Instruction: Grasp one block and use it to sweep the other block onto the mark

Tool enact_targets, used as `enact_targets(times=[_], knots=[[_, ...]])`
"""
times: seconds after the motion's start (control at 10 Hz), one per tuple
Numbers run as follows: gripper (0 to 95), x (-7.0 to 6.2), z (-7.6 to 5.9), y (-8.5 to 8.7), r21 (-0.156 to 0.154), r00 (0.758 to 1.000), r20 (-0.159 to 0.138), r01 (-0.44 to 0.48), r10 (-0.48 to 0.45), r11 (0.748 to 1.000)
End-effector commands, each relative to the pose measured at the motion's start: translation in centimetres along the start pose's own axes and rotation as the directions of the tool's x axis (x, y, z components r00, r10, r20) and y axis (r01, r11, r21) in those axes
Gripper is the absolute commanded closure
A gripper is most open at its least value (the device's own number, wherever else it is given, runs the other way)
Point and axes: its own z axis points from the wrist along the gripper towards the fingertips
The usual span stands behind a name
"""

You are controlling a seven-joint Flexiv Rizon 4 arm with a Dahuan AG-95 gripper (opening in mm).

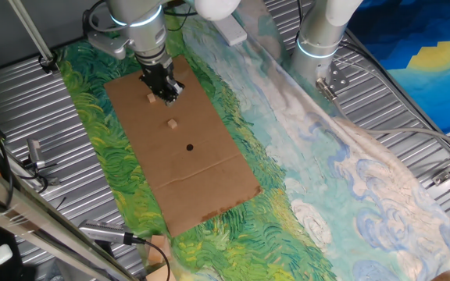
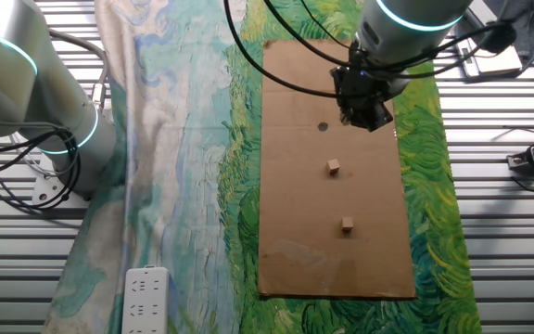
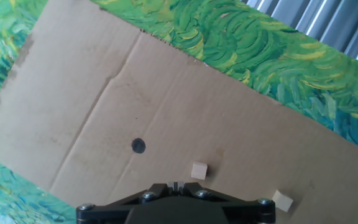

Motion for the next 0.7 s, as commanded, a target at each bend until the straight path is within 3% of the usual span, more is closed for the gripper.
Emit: enact_targets(times=[0.1, 0.7], knots=[[95.0, -0.01, 0.00, -0.03, 0.002, 1.000, -0.003, 0.018, -0.018, 1.000], [95.0, -0.01, 0.00, -0.03, -0.017, 0.999, 0.005, 0.037, -0.037, 0.999]])
